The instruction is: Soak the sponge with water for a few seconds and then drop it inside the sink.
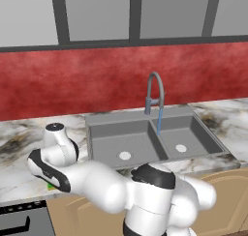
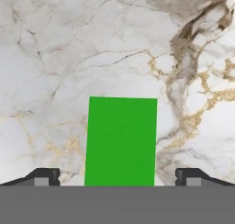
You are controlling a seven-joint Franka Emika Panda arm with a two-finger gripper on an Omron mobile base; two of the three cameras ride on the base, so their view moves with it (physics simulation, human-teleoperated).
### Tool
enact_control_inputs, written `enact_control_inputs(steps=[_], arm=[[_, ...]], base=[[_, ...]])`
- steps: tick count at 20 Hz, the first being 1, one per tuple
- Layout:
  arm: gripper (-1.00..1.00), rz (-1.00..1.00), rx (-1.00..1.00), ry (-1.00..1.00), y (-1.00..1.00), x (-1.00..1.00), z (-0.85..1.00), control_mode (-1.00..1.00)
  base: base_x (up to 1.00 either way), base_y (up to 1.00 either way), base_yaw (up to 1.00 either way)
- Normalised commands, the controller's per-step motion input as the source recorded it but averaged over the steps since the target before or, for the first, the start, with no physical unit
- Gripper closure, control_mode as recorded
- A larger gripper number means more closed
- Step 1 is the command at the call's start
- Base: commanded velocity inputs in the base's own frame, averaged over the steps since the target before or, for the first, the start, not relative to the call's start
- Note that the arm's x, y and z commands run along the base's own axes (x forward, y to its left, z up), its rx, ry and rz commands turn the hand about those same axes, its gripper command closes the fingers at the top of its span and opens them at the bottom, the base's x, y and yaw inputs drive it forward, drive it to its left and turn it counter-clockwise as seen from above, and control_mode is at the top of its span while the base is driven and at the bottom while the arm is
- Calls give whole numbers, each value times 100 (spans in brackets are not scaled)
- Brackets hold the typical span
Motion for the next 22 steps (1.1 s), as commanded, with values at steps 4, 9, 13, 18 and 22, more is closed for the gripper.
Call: enact_control_inputs(steps=[4,9,13,18,22], arm=[[-100,3,-2,1,0,6,-7,-100],[-100,3,0,0,0,0,-7,-100],[-100,2,0,1,0,1,-10,-100],[-100,1,0,0,0,0,-12,-100],[-100,0,0,0,0,1,-17,-100]], base=[[0,0,0],[0,0,0],[0,0,0],[0,0,0],[0,0,0]])
